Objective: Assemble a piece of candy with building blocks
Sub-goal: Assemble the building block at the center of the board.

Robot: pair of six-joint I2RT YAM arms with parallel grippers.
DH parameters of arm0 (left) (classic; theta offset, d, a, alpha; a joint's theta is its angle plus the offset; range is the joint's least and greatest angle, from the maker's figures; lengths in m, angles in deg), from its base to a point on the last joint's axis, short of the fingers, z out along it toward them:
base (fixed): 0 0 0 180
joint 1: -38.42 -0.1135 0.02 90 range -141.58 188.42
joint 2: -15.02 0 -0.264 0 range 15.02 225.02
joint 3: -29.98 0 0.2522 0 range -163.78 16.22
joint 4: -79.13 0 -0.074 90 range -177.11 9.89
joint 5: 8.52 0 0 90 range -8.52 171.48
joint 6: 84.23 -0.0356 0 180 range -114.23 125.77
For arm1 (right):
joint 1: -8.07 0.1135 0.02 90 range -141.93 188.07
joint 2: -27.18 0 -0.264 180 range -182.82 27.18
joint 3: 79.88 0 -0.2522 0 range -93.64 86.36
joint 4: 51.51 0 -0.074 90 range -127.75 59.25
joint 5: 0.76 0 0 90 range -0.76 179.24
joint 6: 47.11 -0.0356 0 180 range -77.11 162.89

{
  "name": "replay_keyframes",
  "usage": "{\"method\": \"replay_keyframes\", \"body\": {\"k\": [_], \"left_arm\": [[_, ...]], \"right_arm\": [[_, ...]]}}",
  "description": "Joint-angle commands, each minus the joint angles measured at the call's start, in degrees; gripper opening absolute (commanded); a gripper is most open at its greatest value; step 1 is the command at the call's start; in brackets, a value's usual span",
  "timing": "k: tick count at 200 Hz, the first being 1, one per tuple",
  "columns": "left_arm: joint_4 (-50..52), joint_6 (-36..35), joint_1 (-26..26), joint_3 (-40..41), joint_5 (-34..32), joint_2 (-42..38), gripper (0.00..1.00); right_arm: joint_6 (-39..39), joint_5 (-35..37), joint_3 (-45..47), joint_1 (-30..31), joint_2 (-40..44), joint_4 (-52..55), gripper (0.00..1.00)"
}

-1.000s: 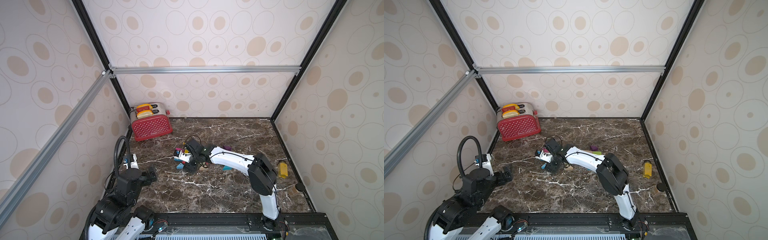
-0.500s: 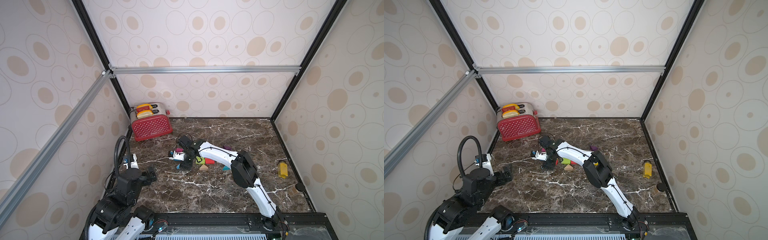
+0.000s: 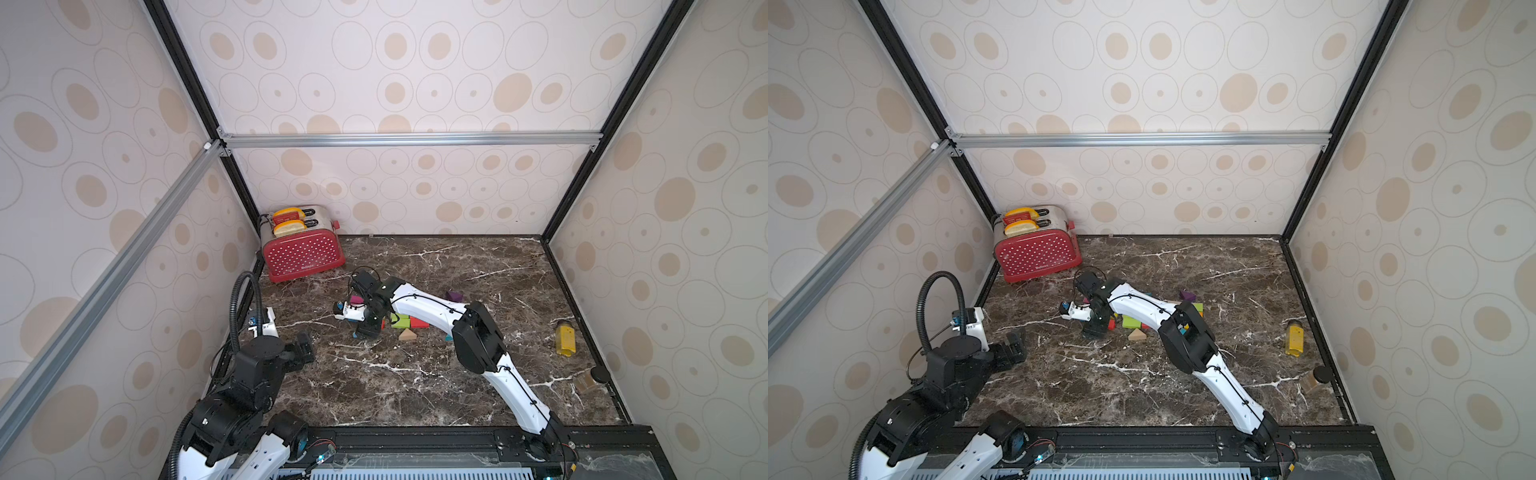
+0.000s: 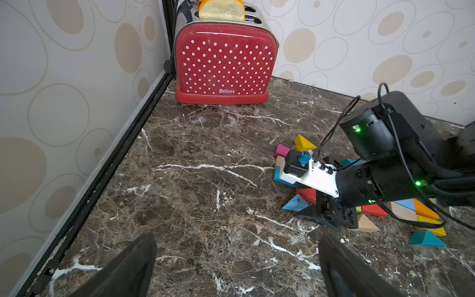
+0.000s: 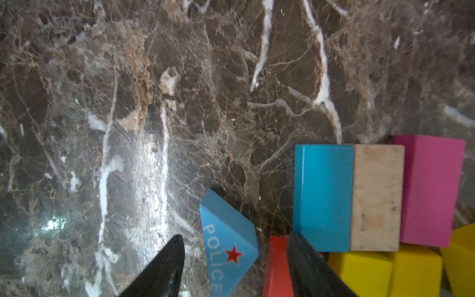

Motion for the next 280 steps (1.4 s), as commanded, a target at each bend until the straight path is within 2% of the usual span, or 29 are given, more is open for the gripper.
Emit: {"method": "replay_keyframes", "body": {"k": [1,110,165,199,220,280], "left_arm": [[-0.43,-0.13,0.00,0.01,-0.05,0.42,0.99],[-0.63,-0.25,0.00,0.10,0.53,0.77,0.99],[-0.72,-0.32,0.01,0.19,0.82,0.74,0.99],[-0.84,-0.40,0.01,0.19,0.95,0.82,0.99],[-0.81,-0.40,0.04,0.19,1.06,0.91,0.99],[-0.72,-0.37,0.00,0.18,0.79,0.95,0.99]], "right_arm": [[-0.52,-0.20,-1.47,-0.32,-1.37,1.57,0.65],[-1.48,-0.01,-1.50,-0.36,-1.56,1.57,0.45],[-2.43,3.83,-0.65,-0.34,-0.25,1.31,0.41],[-2.64,4.09,0.46,-0.63,0.26,0.96,0.42],[-3.00,4.48,0.73,-0.57,0.45,0.49,0.48],[-4.48,3.77,-1.29,-0.59,1.85,0.71,0.54]]}}
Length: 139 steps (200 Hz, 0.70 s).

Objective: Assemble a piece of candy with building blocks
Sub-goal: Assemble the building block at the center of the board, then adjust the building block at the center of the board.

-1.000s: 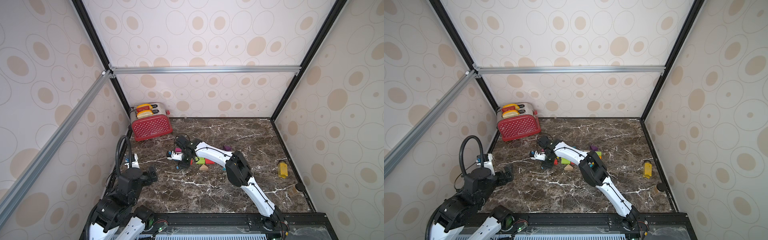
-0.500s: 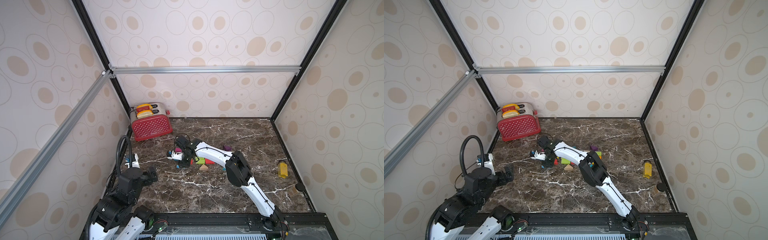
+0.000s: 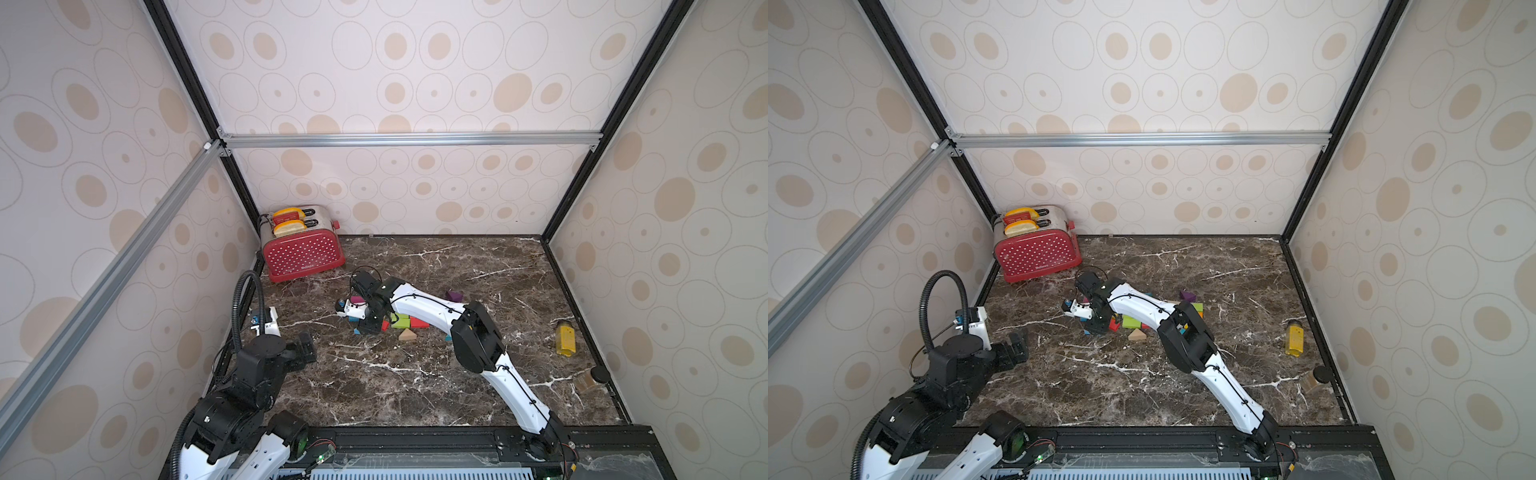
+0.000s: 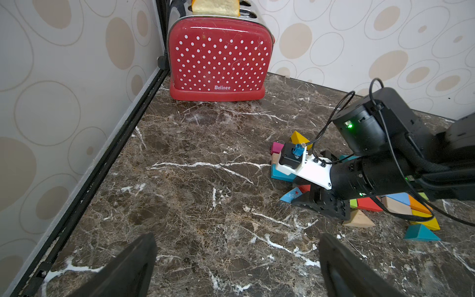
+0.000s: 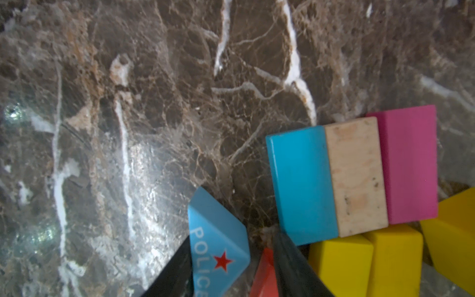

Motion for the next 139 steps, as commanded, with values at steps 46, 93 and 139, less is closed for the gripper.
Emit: {"method": "replay_keyframes", "body": {"k": [46,93,139], "left_arm": [[-0.17,-0.13,0.00,-0.01,-1.13,0.47,0.99],[-0.38,-0.05,0.02,0.26,-1.09,0.86,0.99],[-2.24,-0.24,0.01,0.46,4.54,5.55,0.98]], "right_arm": [[-2.34,-1.62,0.15,-0.28,8.00,-1.62,0.57],[-4.78,-1.04,15.69,-1.68,19.95,-10.27,0.56],[-3.74,-0.01,33.01,-5.24,27.91,-16.27,0.43]]}}
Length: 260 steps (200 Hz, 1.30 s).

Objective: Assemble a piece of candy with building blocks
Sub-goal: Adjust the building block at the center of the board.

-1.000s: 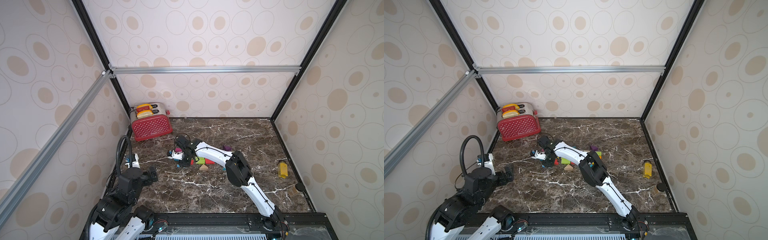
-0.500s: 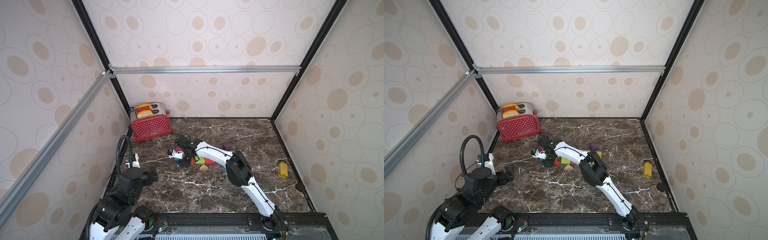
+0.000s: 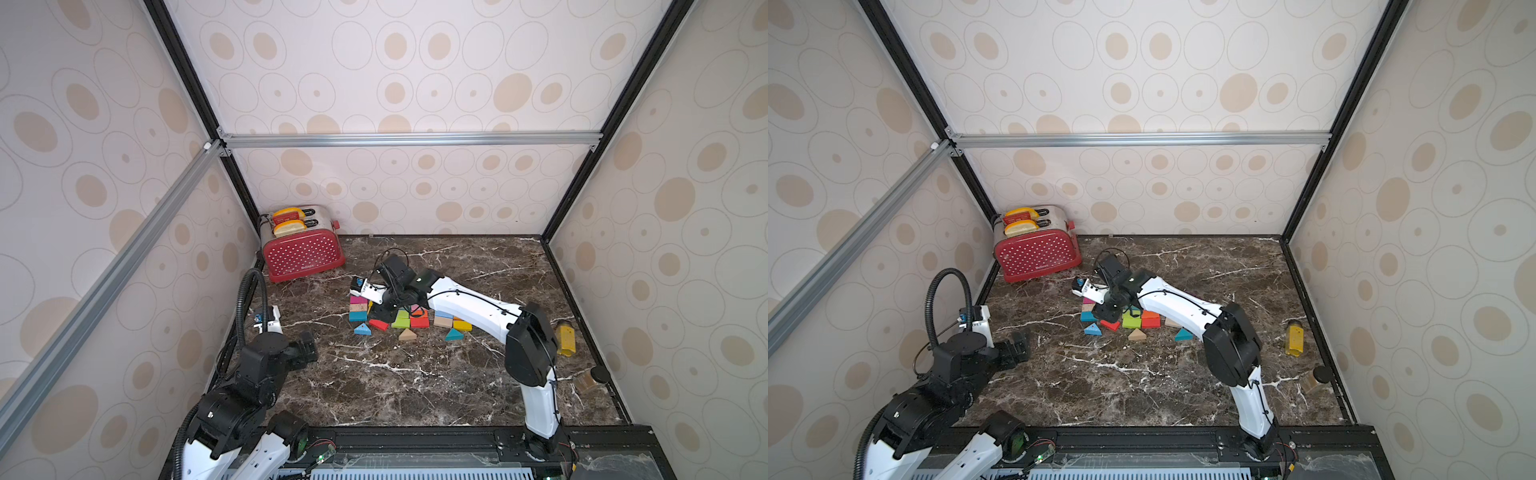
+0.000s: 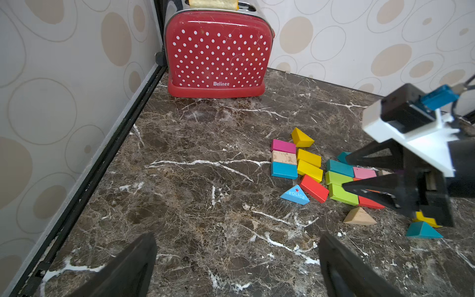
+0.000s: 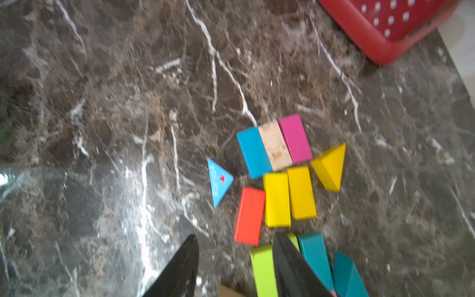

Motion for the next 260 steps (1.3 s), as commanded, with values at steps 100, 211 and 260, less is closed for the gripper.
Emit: {"method": "replay_keyframes", "body": {"k": [100,211,260], "left_arm": [[-2.18,-0.66,0.01,0.14,6.74,8.20,0.97],[-1.70,-1.24,0.02,0.16,6.48,7.28,0.99],[-1.65,-1.32,0.02,0.20,6.31,6.97,0.99]], "right_arm": [[3.49,-1.21,0.83,-1.36,-8.45,2.10,0.06],[2.59,-1.17,-0.30,-0.74,-10.38,6.85,0.00],[1.93,-1.12,-2.19,-0.60,-12.83,7.95,0.00]]}}
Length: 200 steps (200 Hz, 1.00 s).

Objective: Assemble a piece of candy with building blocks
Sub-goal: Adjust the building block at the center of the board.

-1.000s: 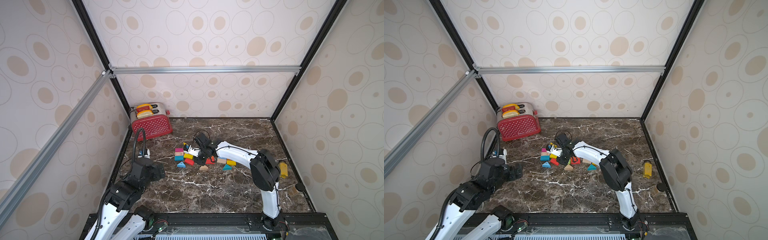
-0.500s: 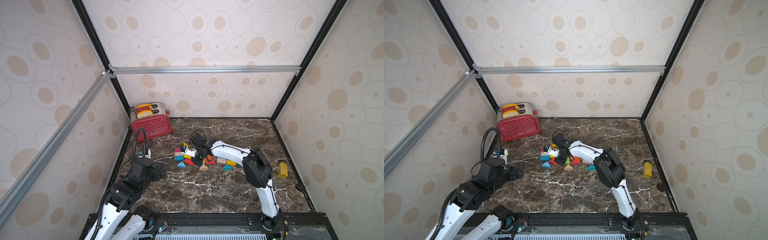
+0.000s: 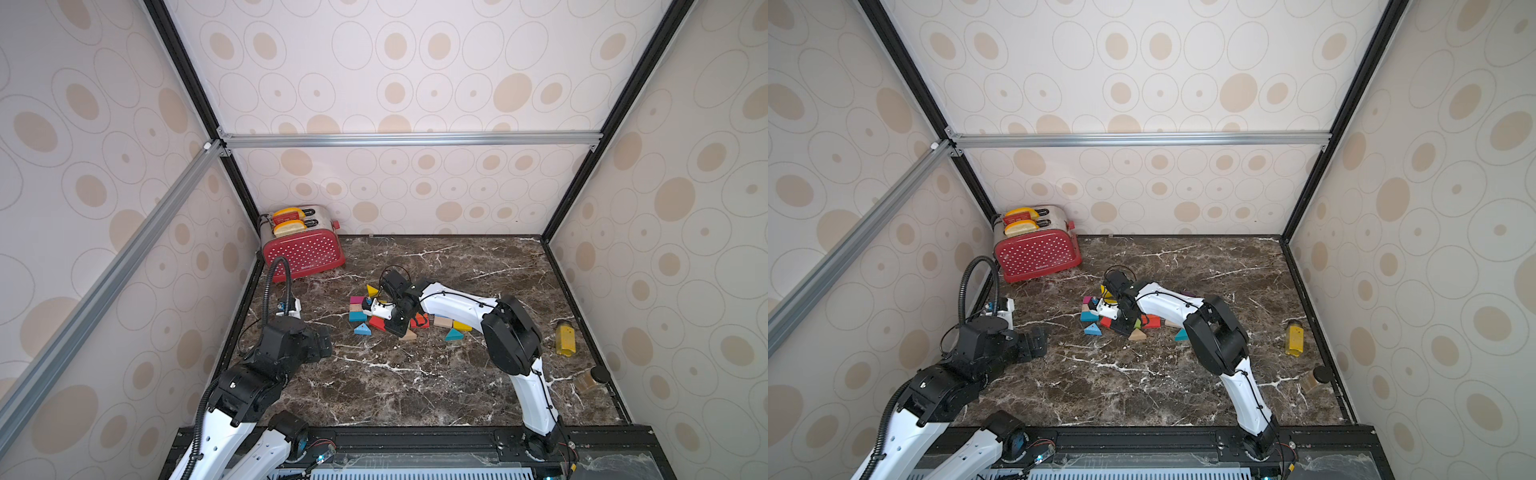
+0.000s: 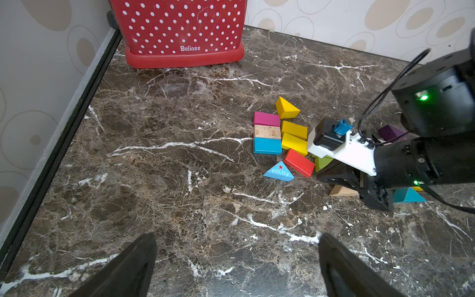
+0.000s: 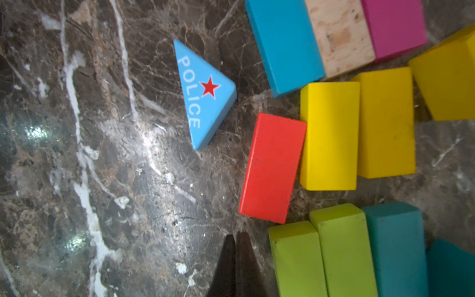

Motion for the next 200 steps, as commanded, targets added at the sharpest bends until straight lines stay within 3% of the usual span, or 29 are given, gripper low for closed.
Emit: {"method": "replay_keyframes", "body": {"k": [1,155,200], "left_arm": [[0.31,-1.19,0.01,0.16,-0.40,-0.42,0.99],[0.32,-1.11,0.04,0.28,-0.37,-0.84,0.99],[0.24,-1.08,0.03,0.33,-0.76,-0.77,0.99]], "right_arm": [[-0.95,-0.60,-2.17,0.40,-2.33,2.36,0.00],[-0.96,1.60,-7.41,0.34,-7.01,3.70,0.00],[-1.29,1.51,-6.07,0.31,-4.34,2.83,0.01]]}}
